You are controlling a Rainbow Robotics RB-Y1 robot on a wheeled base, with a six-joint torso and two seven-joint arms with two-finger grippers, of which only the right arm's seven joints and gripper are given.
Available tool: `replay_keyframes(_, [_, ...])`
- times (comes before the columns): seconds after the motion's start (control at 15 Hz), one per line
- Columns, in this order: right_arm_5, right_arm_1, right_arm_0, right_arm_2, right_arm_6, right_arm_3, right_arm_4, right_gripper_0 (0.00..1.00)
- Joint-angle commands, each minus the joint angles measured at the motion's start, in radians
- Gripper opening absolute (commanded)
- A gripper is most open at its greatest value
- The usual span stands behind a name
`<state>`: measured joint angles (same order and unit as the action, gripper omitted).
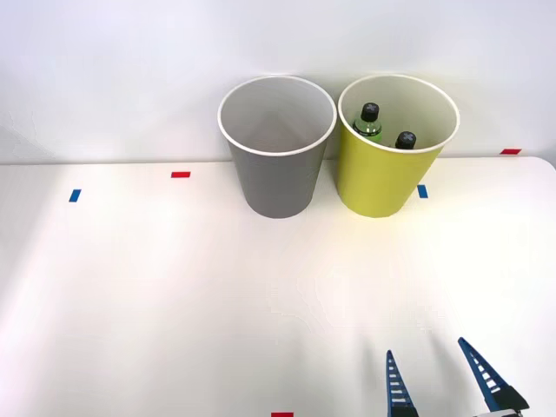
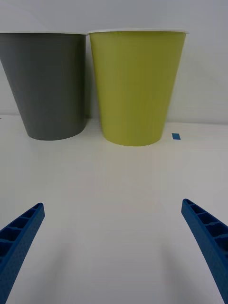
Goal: Put cans in the gray bin, plastic bottles in the light green bin
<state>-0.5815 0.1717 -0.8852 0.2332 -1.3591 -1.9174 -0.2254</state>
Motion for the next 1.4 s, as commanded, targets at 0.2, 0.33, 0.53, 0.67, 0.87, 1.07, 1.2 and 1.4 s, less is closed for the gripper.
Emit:
replay_keyframes(0.2, [0.000,0.000,0.000,0.000,0.000,0.000,0.000,1.00])
replay_keyframes(0.33, [0.000,0.000,0.000,0.000,0.000,0.000,0.000,1.00])
replay_keyframes(0.53, [0.000,0.000,0.000,0.000,0.000,0.000,0.000,1.00])
replay_keyframes(0.67, [0.000,0.000,0.000,0.000,0.000,0.000,0.000,1.00])
replay_keyframes(0.87, [0.000,0.000,0.000,0.000,0.000,0.000,0.000,1.00])
replay_keyframes(1.07, [0.000,0.000,0.000,0.000,0.000,0.000,0.000,1.00])
replay_keyframes(1.2, [0.000,0.000,0.000,0.000,0.000,0.000,0.000,1.00])
replay_keyframes(1.4, [0.000,0.000,0.000,0.000,0.000,0.000,0.000,1.00])
